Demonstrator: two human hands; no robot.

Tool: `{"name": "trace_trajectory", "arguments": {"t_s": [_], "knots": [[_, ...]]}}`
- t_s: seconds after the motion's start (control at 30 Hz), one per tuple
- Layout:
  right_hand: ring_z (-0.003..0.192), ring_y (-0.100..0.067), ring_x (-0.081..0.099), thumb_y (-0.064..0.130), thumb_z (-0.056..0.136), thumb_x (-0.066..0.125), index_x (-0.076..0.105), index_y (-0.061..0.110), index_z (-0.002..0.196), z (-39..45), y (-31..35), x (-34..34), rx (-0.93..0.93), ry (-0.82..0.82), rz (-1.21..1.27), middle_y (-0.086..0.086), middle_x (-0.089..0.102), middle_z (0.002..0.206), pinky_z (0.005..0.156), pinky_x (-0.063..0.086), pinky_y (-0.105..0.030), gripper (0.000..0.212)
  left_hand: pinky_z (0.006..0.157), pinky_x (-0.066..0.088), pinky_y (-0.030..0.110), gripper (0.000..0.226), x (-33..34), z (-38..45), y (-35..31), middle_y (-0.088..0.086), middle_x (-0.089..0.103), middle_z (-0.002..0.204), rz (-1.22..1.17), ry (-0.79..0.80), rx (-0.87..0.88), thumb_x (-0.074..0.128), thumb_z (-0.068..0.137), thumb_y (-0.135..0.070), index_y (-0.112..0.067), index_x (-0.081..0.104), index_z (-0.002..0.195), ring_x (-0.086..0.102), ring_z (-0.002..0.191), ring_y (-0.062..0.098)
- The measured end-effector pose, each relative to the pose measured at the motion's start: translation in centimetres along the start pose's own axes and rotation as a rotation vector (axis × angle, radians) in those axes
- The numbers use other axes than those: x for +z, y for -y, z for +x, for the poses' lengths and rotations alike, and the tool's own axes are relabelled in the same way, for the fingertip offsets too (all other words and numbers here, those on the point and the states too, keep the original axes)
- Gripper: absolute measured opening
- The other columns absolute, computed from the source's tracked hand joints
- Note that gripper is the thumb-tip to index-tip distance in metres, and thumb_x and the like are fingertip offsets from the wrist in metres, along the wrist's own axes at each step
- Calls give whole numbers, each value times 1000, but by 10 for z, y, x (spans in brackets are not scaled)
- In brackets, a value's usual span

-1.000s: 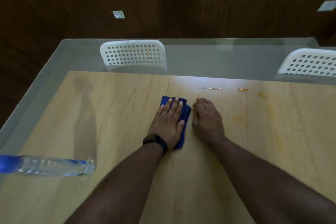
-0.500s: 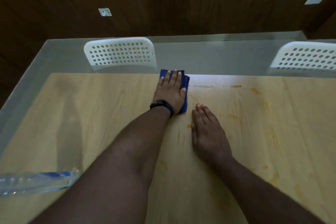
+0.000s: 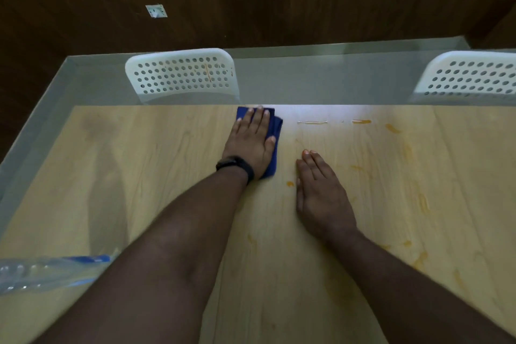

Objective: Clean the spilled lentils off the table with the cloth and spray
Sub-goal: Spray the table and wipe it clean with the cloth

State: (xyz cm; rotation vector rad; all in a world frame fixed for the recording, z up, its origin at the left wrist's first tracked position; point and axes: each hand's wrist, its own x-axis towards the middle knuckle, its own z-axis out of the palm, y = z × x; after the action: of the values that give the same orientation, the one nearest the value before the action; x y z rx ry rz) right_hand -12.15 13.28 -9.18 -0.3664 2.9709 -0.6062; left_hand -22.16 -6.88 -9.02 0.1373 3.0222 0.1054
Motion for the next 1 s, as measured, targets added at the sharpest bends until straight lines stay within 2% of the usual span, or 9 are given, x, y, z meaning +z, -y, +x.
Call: {"name": "trace_trajectory", "arguments": {"t_s": [0.13,0.33,0.43,0.6,0.73,0.8,0.9,1.0], "knots": [[160,-15,12,34,112,31,30,15,164,2,-2,2,-9,-13,-11,-2,24,172,130,12,-33,56,130,-1,42,68,7,-17,-16,2,-7,175,-5,13,14,15,108,-44,-17,-5,166,-8,160,20],[160,-16,15,33,111,32,32,14,163,-3,4,-5,-4,-16,1,-3,26,172,129,14,-33,55,130,-7,42,68,18,-172,-36,0,-24,171,-61,80,35,7,106,-47,-19,-17,164,-26,156,17],[159,-19,18,32,110,35,33,13,162,-1,2,-4,-17,-24,-17,-5,29,170,128,13,-33,55,129,-9,41,68,25,-217,-35,-3,-27,170,-69,71,9,10,108,-46,-20,-18,163,-29,155,14],[157,-23,26,26,108,42,40,11,159,-40,10,0,7,-38,11,-8,35,168,127,14,-32,54,130,-3,41,70,27,-199,-24,-2,-14,174,-63,1,22,7,104,-47,-19,-8,166,-15,159,16],[155,-21,30,35,106,35,44,13,157,-111,15,13,14,-49,-6,-6,38,166,128,25,-41,56,130,-2,40,71,22,-162,-14,0,-7,175,-51,19,-24,9,102,-46,-17,-3,167,-8,160,18],[155,-24,31,36,105,34,47,11,155,-143,15,16,7,-44,-54,-8,40,165,127,28,-44,57,130,-1,41,72,25,-174,-18,2,-7,175,-56,25,-30,7,102,-45,-15,-3,166,-7,160,19],[157,-24,27,37,106,33,45,12,156,-179,13,15,20,-31,-115,-8,39,166,128,24,-43,58,130,0,43,71,34,-251,-38,3,-12,174,-69,31,-22,6,103,-45,-15,-7,166,-12,160,20],[160,-21,17,39,106,25,36,15,161,-195,13,16,8,-22,-147,-5,29,170,130,18,-41,61,130,-2,44,70,40,-340,-52,2,-17,173,-129,60,32,12,105,-45,-16,-10,165,-19,159,19]]}}
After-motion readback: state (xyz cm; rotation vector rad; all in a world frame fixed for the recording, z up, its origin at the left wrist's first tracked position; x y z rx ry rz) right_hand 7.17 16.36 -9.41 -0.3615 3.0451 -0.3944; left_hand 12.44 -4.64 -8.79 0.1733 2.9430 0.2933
